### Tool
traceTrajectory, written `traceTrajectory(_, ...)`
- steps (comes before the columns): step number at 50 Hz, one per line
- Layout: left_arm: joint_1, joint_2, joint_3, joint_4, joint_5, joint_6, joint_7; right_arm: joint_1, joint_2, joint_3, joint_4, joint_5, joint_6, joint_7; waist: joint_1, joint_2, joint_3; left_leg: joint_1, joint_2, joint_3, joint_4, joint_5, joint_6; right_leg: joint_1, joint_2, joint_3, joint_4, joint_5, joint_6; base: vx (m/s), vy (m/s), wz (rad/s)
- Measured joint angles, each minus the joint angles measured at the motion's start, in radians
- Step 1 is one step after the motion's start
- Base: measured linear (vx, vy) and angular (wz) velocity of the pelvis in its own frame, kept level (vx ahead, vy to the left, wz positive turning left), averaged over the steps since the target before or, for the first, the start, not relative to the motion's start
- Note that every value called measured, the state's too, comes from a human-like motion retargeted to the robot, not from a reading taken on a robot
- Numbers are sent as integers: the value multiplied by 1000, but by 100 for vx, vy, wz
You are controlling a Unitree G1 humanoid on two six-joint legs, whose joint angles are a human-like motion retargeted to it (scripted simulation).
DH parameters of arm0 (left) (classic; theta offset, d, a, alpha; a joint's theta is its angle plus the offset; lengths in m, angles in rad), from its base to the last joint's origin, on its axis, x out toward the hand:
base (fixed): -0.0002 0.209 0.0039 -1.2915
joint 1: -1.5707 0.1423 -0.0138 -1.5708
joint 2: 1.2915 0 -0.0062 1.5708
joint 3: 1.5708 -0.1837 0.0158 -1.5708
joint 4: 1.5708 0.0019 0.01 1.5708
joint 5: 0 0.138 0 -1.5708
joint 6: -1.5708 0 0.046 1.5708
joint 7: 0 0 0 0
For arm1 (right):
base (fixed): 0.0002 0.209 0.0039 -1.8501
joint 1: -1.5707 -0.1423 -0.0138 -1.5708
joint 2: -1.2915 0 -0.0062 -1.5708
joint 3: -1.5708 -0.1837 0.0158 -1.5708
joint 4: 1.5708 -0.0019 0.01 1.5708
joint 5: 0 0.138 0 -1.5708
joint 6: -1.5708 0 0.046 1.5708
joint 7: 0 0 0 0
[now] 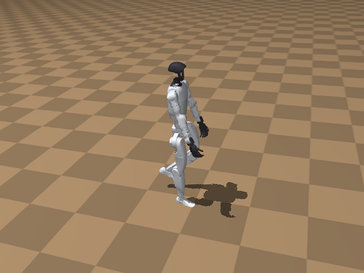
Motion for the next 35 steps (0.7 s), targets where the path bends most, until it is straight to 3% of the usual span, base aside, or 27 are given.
traceTrajectory(4, 291, -25, 12, 61, -69, -26, -36, -213, -15, -48, -83, 68, -69, -69, 62, -5, -18, -300, 71, -22, 474, -157, 75, -2, 14, 58, 19, -52, -18, 43, -2, -60)
traceTrajectory(8, 563, -39, 17, 48, -176, -33, -77, -392, -19, 21, -119, 152, -135, -110, 128, -27, -18, -484, 70, -39, 611, -205, 90, 16, 9, 116, 35, -85, -35, 44, 2, -72)
traceTrajectory(12, 744, -54, -21, 26, -206, -15, -117, -510, -21, 70, -134, 157, -160, -129, 153, -36, -27, -573, 61, -40, 499, -196, 97, 40, 2, 134, 53, -122, -40, 46, 8, -27)
traceTrajectory(16, 785, -64, -60, 23, -194, 10, -132, -538, -10, 77, -145, 135, -154, -120, 169, -45, -40, -508, 44, 8, 108, -146, 91, 52, -11, 146, 96, -167, -38, 48, 11, -17)
traceTrajectory(19, 717, -63, -40, 23, -204, 18, -81, -504, 8, 68, -143, 98, -136, -110, 209, -33, -10, -253, 28, 158, -452, -57, 62, 99, -6, 173, 138, -198, -24, 58, 14, -70)
traceTrajectory(21, 636, -61, 0, 28, -202, -23, 3, -452, 22, 68, -142, 101, -157, -111, 241, 22, 32, -22, 6, 257, -869, 89, 22, 181, 37, 196, 157, -217, -18, 66, 22, -87)
traceTrajectory(23, 540, -60, 31, 36, -211, -80, 80, -371, 35, 76, -135, 108, -198, -120, 238, 82, 44, 115, -5, 273, -1113, 253, -4, 240, 85, 202, 186, -236, -30, 62, 26, -17)
traceTrajectory(25, 420, -54, 42, 46, -276, -84, 104, -268, 36, 60, -105, -2, -170, -132, 211, 121, 40, 178, 2, 229, -1184, 330, -67, 262, 117, 184, 253, -243, -57, 56, 26, 60)
traceTrajectory(28, 209, -17, 36, 46, -209, -89, 110, -73, 31, 44, -58, -85, -145, -96, 146, 163, 19, 232, 27, 152, -1184, 310, -146, 154, 151, 112, 586, -192, -105, 48, 24, 117)
traceTrajectory(31, -38, 40, 37, 9, -120, -73, 125, 106, 18, 11, -8, -112, -100, -52, 84, 159, -20, 216, 25, 90, -1184, 283, -167, -145, 124, 51, 1123, -196, -147, 38, 16, 128)
traceTrajectory(35, -366, 114, 66, -62, -67, -22, 164, 305, -9, -55, 43, -120, -19, 2, -14, 172, 6, 259, 24, -11, -1184, 253, -171, -392, 79, 10, 1601, -282, -200, 42, 9, 130)
